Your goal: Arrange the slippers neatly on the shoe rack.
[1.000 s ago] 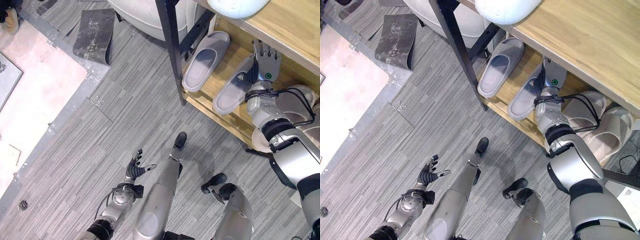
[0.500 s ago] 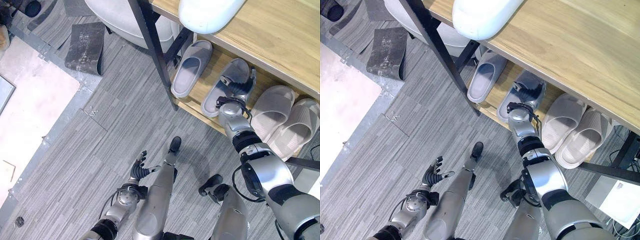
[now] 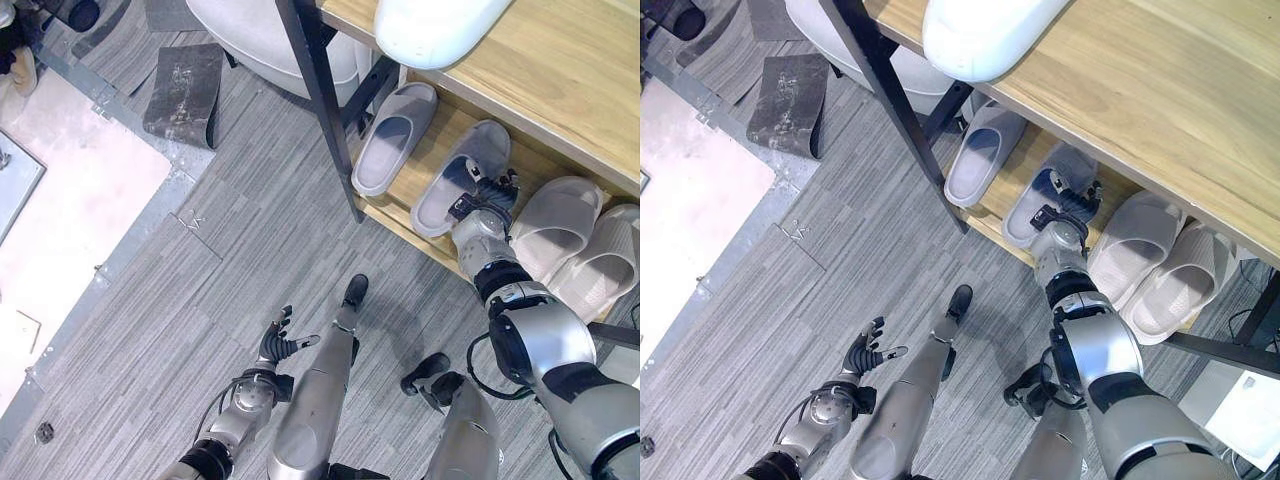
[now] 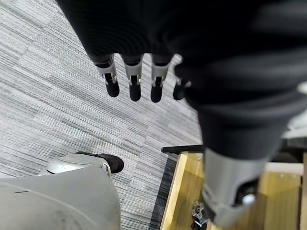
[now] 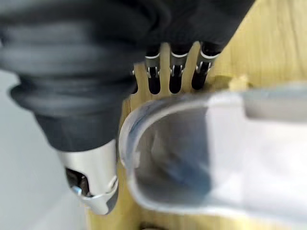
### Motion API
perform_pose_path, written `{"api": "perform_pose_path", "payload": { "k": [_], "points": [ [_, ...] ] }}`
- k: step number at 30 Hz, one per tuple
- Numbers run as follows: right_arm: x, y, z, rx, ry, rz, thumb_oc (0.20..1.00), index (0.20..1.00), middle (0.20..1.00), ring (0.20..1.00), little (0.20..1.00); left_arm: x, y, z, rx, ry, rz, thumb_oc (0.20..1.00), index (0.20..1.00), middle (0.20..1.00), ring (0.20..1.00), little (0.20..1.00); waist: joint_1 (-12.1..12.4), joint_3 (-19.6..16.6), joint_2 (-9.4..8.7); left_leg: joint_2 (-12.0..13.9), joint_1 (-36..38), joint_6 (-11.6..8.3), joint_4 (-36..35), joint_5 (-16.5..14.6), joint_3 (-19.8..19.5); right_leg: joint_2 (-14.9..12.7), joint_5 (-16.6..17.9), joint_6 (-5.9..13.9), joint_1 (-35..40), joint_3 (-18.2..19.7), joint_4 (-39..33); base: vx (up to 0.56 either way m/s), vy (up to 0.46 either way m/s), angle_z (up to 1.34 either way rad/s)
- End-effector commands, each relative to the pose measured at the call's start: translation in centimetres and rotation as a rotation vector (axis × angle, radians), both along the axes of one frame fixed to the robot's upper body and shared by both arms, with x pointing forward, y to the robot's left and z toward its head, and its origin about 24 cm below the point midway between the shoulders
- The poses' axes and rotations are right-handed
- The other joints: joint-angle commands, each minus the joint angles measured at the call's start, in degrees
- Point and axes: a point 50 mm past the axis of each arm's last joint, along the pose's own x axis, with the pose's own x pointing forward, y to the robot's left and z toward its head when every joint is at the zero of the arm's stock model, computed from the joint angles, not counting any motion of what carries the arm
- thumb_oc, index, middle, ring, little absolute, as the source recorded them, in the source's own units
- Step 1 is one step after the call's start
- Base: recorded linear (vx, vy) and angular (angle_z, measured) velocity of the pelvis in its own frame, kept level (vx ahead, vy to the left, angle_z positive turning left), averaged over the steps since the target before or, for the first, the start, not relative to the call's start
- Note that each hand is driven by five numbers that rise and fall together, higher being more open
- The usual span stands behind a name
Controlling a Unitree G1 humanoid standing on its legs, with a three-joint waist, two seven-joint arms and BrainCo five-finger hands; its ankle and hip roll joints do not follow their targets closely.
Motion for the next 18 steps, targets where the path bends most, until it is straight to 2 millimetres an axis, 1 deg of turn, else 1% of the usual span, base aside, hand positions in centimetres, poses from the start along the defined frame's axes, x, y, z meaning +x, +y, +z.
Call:
{"api": "perform_pose_path", "payload": {
  "k": [1, 3, 5, 7, 9, 11, 16, 17, 18],
  "points": [
    [0.8, 3.5, 1.9, 0.144, -0.109, 0.124, 1.000, 1.000, 1.000, 1.000, 1.000, 1.7, -1.2, 1.3, -0.027, -0.048, -0.051, 1.000, 1.000, 1.000, 1.000, 1.000, 2.9, 2.4, 0.90, -2.4, 3.2, 2.46, 9.1, -14.2, 1.6, 2.0, 7.8, 3.95, 0.5, 2.6, -12.2, 0.00, 0.000, 0.00],
    [0.9, 6.5, 2.3, 0.215, -0.142, 0.190, 1.000, 1.000, 1.000, 1.000, 1.000, 2.1, -1.7, 1.7, -0.045, -0.064, -0.056, 1.000, 1.000, 1.000, 1.000, 1.000, 3.2, 2.5, 0.94, -2.4, 3.1, 2.45, 8.9, -14.1, 1.6, 2.0, 7.8, 3.91, 0.5, 2.7, -12.5, 0.00, 0.000, 0.00],
    [0.8, 7.2, 2.4, 0.238, -0.144, 0.206, 1.000, 1.000, 1.000, 1.000, 1.000, 2.1, -1.8, 1.8, -0.050, -0.063, -0.060, 1.000, 1.000, 1.000, 1.000, 1.000, 3.2, 2.4, 0.92, -2.6, 3.1, 2.48, 8.9, -14.1, 1.5, 1.9, 7.7, 3.88, 0.4, 2.7, -12.5, 0.00, 0.000, 0.00],
    [0.8, 8.0, 2.9, 0.316, -0.171, 0.205, 1.000, 1.000, 1.000, 1.000, 1.000, 2.2, -2.2, 2.0, -0.063, -0.069, -0.071, 1.000, 1.000, 1.000, 1.000, 1.000, 3.6, 2.4, 1.25, -2.9, 2.9, 2.55, 8.9, -14.1, 1.4, 1.8, 7.7, 3.87, 0.5, 2.6, -12.3, 0.01, -0.008, 0.03],
    [0.9, 8.3, 3.4, 0.316, -0.186, 0.220, 1.000, 1.000, 1.000, 1.000, 1.000, 2.2, -2.3, 2.0, -0.061, -0.068, -0.081, 1.000, 1.000, 1.000, 1.000, 1.000, 3.8, 2.4, 1.55, -3.1, 2.8, 2.58, 8.8, -13.9, 1.2, 1.6, 7.6, 3.87, 0.6, 2.5, -12.2, 0.00, 0.000, 0.00],
    [0.9, 8.4, 3.9, 0.302, -0.198, 0.225, 1.000, 1.000, 1.000, 1.000, 1.000, 2.0, -2.2, 1.9, -0.054, -0.063, -0.083, 1.000, 1.000, 1.000, 1.000, 1.000, 4.0, 2.5, 1.68, -3.2, 2.8, 2.58, 8.8, -13.8, 1.2, 1.4, 7.6, 3.91, 0.6, 2.3, -12.1, 0.00, 0.009, 0.03],
    [1.2, 6.4, 4.6, 0.262, -0.209, 0.176, 1.000, 1.000, 1.000, 1.000, 1.000, 1.5, -1.7, 1.3, -0.045, -0.046, -0.072, 1.000, 1.000, 1.000, 1.000, 1.000, 4.3, 2.4, 2.08, -3.6, 3.5, 2.73, 7.9, -13.5, 1.0, 1.1, 8.1, 4.19, 1.3, 2.0, -12.5, 0.00, 0.000, 0.00],
    [1.2, 6.4, 4.6, 0.262, -0.209, 0.176, 1.000, 1.000, 1.000, 1.000, 1.000, 1.5, -1.7, 1.3, -0.045, -0.046, -0.072, 1.000, 1.000, 1.000, 1.000, 1.000, 4.3, 2.4, 2.10, -3.6, 3.5, 2.73, 7.9, -13.5, 1.0, 1.1, 8.1, 4.20, 1.3, 2.0, -12.6, 0.01, 0.028, 0.03],
    [1.1, 4.8, 4.6, 0.274, -0.223, 0.131, 1.000, 1.000, 1.000, 1.000, 1.000, 1.3, -1.4, 1.1, -0.035, -0.036, -0.073, 1.000, 1.000, 1.000, 1.000, 1.000, 4.3, 2.3, 2.22, -3.7, 4.1, 2.76, 7.4, -13.3, 0.9, 1.1, 8.3, 4.38, 1.9, 1.8, -12.9, 0.01, 0.020, 0.03]
  ]
}}
